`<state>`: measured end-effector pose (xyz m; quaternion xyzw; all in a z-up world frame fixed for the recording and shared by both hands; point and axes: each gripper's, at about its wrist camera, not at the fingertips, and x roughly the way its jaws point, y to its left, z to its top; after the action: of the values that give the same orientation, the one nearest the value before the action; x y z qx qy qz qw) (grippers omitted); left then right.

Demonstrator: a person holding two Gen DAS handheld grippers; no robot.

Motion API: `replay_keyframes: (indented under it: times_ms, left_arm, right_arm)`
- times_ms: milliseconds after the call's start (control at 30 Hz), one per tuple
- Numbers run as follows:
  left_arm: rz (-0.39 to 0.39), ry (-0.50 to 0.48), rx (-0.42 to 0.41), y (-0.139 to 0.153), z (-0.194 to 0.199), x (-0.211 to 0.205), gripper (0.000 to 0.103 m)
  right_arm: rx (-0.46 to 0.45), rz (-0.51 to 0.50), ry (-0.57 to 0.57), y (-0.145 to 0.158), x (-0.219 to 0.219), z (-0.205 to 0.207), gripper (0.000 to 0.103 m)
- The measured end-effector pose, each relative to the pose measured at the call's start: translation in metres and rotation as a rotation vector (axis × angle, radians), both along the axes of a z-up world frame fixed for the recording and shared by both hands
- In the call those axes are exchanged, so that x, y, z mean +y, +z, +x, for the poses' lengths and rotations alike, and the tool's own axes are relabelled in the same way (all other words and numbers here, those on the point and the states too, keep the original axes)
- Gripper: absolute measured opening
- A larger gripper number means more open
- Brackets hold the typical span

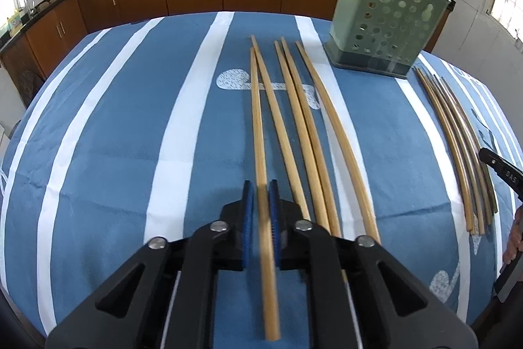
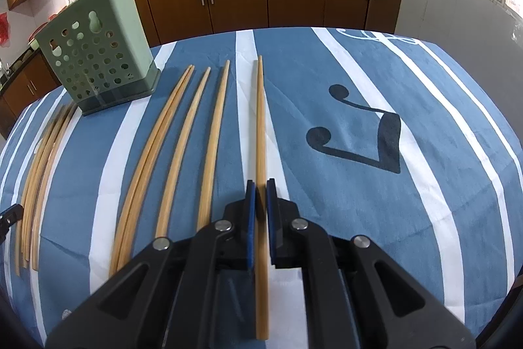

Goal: Organize utensils
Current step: 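Grasp a wooden chopstick with the left tool while the right tool grasps another, then lift both chopsticks and carry them above the green utensil holder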

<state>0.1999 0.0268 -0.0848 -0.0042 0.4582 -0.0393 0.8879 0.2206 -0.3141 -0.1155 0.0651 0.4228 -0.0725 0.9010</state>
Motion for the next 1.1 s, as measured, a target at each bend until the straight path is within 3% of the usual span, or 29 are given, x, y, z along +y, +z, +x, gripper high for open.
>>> replay_keyframes:
  times_ms: [333, 433, 567, 733, 800, 867, 1100]
  left_arm:
    - [-0.018, 0.052, -0.03, 0.001, 0.045, 0.017, 0.008]
    - [-0.045, 0.048, -0.03, 0.001, 0.043, 0.02, 0.008]
    - [-0.053, 0.038, -0.032, 0.001, 0.031, 0.022, 0.008]
    - [-0.06, 0.033, -0.031, 0.001, 0.015, 0.021, 0.008]
    - [-0.061, 0.037, -0.034, 0.0, 0.009, 0.021, 0.008]
    - [-0.062, 0.038, -0.037, 0.0, 0.005, 0.02, 0.008]
    - [-0.067, 0.025, -0.042, 0.007, -0.003, 0.022, 0.008]
  right_arm:
    - [-0.018, 0.007, -0.033, -0.001, -0.019, 0.026, 0.008]
    - [-0.014, -0.003, -0.024, -0.001, -0.018, 0.024, 0.009]
    - [-0.012, -0.001, -0.003, -0.001, -0.012, 0.015, 0.019]
    - [-0.009, -0.004, 0.007, -0.001, -0.007, 0.001, 0.02]
    - [-0.011, -0.015, 0.009, -0.002, -0.005, -0.003, 0.019]
    - [-0.011, -0.017, 0.012, -0.002, -0.004, -0.008, 0.009]
    - [-0.047, 0.019, 0.008, 0.011, -0.011, -0.018, 0.008]
